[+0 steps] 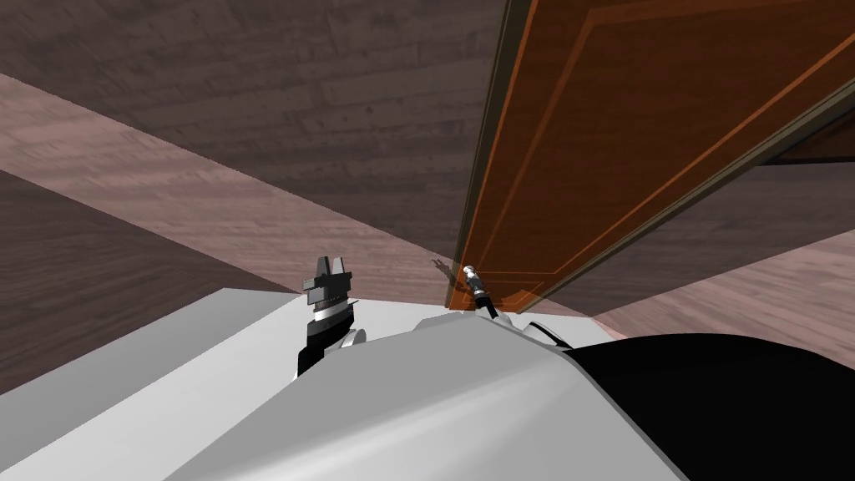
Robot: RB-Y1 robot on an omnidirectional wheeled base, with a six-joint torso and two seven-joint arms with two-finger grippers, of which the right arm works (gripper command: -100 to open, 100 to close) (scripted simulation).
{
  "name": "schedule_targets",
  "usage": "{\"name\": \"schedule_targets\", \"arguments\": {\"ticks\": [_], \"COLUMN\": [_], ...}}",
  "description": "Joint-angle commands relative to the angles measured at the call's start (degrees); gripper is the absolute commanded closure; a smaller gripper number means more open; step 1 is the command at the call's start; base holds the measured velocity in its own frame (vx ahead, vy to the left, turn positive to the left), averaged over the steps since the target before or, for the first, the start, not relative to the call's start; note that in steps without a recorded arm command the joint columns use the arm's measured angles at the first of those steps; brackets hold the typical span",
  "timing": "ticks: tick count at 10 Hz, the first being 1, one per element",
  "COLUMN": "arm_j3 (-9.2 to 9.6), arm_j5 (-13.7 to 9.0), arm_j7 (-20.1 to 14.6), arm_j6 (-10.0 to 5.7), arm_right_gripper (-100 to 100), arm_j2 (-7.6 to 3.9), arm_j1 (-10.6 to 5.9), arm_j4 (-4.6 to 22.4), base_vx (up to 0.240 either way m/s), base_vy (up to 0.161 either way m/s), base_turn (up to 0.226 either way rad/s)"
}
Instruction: Pull the door open
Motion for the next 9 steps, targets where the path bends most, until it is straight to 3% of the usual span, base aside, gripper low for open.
{"name": "schedule_targets", "arguments": {"ticks": [1,8,9], "arm_j3": [1.17,7.19,6.59], "arm_j5": [0.55,3.33,3.05], "arm_j7": [-1.15,-6.73,-6.21], "arm_j6": [-0.49,-2.42,-2.26], "arm_right_gripper": [100,100,100], "arm_j2": [-0.25,-3.26,-3.01], "arm_j1": [0.1,1.55,1.21], "arm_j4": [0.29,-1.43,-0.87], "base_vx": [-0.211,-0.206,-0.1], "base_vy": [-0.04,-0.05,-0.041], "base_turn": [0.063,0.055,0.022]}}
